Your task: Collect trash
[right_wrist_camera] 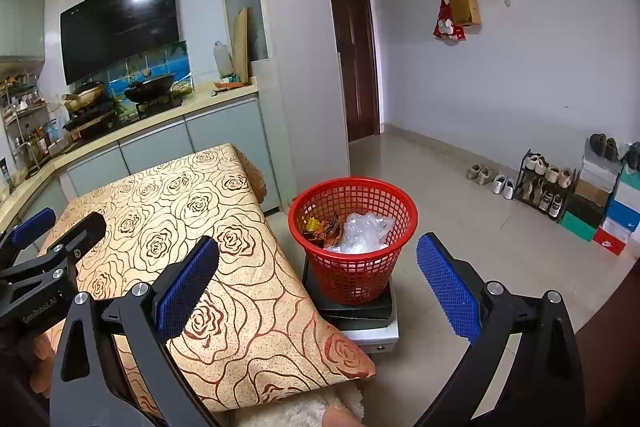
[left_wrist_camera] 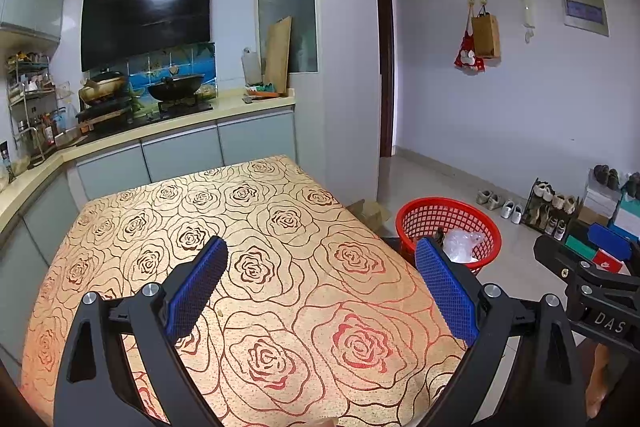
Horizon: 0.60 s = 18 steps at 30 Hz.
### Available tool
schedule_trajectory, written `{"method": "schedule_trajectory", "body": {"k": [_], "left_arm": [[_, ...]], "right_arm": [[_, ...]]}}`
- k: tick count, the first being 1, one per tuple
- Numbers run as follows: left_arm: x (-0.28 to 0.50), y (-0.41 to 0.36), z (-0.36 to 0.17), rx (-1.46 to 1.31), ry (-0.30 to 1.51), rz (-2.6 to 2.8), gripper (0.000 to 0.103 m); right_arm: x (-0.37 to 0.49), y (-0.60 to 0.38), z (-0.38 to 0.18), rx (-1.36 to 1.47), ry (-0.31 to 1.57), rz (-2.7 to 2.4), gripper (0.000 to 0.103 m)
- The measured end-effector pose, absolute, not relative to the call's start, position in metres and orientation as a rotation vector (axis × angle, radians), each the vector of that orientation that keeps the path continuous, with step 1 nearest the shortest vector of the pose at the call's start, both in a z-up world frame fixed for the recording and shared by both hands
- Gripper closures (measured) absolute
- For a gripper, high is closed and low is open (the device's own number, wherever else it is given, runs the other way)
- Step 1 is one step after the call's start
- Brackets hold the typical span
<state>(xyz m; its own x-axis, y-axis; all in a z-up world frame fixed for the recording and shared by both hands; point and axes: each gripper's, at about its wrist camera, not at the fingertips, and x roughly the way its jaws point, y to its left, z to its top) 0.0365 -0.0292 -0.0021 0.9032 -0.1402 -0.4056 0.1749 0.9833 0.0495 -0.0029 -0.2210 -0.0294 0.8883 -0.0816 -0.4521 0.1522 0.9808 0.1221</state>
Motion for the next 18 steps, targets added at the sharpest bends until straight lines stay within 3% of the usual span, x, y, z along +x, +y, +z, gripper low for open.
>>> {"method": "schedule_trajectory", "body": {"k": [18], "left_arm": [[0.0373, -0.0304, -0.0016, 0.085, 0.417, -0.156, 0.011]], "right_arm": [[-0.0036, -0.2221, -0.0295, 0.156, 0.461, -0.122, 0.007]]}}
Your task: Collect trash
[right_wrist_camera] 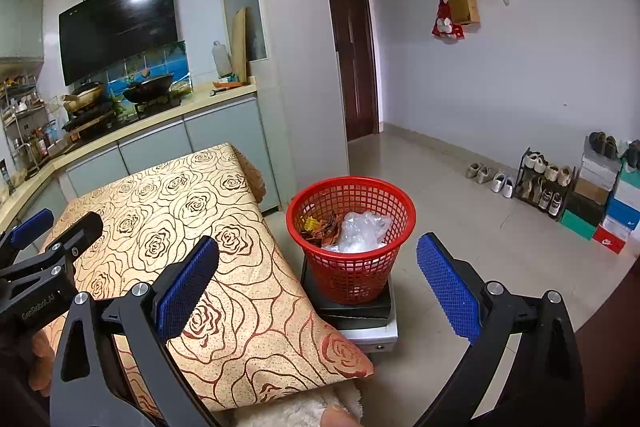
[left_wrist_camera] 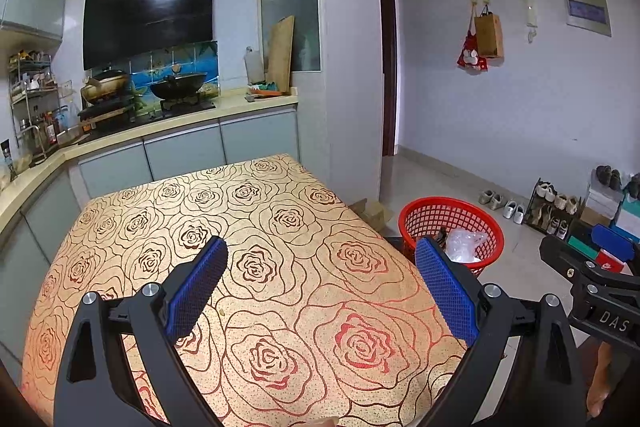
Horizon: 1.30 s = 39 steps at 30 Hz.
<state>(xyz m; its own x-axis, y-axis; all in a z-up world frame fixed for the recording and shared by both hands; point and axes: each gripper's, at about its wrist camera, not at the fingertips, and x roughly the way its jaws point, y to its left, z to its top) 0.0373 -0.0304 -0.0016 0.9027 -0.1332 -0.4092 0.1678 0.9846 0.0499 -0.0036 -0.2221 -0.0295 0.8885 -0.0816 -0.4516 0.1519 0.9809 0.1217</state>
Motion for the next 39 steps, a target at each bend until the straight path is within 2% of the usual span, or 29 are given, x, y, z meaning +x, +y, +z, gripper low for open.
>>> {"method": "schedule_trajectory", "body": {"k": [39], "left_arm": [[0.0381, -0.0264, -0.0065, 0.099, 0.439, -0.16, 0.011]], "right_arm": [[-0.0077, -0.2157, -0.0365, 0.172, 0.486, -0.124, 0.007]]}}
